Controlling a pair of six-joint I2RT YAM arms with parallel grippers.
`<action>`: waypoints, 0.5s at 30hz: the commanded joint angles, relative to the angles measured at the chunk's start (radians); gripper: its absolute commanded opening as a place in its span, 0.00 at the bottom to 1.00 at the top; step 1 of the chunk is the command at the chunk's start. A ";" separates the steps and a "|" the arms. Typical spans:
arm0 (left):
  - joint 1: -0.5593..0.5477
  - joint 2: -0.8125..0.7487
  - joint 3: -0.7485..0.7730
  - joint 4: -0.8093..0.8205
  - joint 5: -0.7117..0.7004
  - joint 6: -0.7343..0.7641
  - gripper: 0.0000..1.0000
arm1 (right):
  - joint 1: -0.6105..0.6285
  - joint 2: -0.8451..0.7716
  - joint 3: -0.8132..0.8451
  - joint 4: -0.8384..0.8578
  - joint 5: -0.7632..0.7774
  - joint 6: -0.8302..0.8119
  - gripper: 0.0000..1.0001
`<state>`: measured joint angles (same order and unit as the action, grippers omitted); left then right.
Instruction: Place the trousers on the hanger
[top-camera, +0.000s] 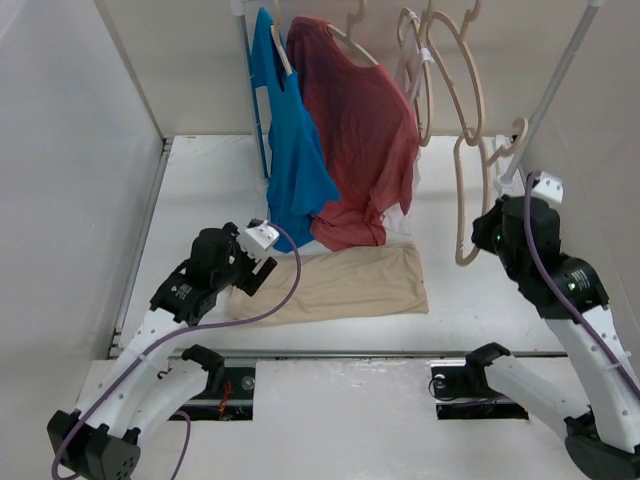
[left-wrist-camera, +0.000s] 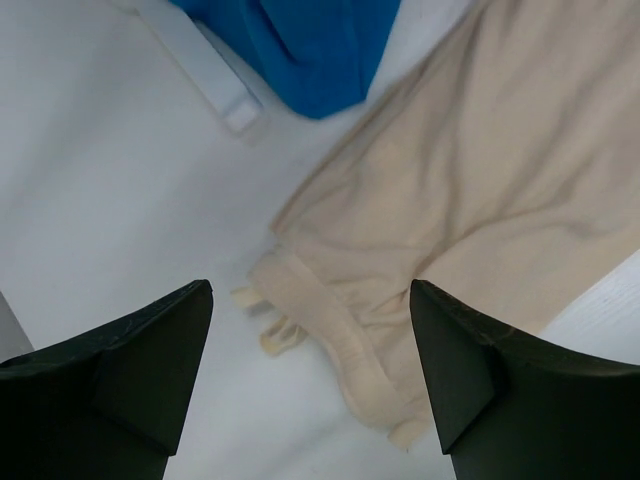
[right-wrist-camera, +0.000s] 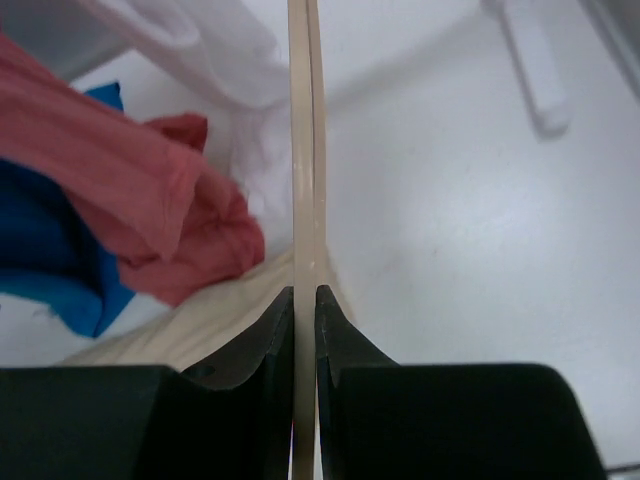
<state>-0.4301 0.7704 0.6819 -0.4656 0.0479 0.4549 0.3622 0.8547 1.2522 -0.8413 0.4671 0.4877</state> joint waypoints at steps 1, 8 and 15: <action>0.002 -0.045 0.077 0.071 0.079 -0.050 0.77 | 0.087 -0.051 -0.068 -0.149 0.050 0.320 0.00; 0.002 -0.004 0.142 0.096 0.237 -0.136 0.74 | 0.360 -0.086 -0.345 -0.062 -0.123 0.571 0.00; -0.007 0.052 0.182 0.096 0.257 -0.202 0.74 | 0.891 0.067 -0.318 -0.059 0.178 0.753 0.00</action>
<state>-0.4309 0.8200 0.8246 -0.3927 0.2630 0.3061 1.0683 0.8867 0.8650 -0.9318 0.4751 1.1091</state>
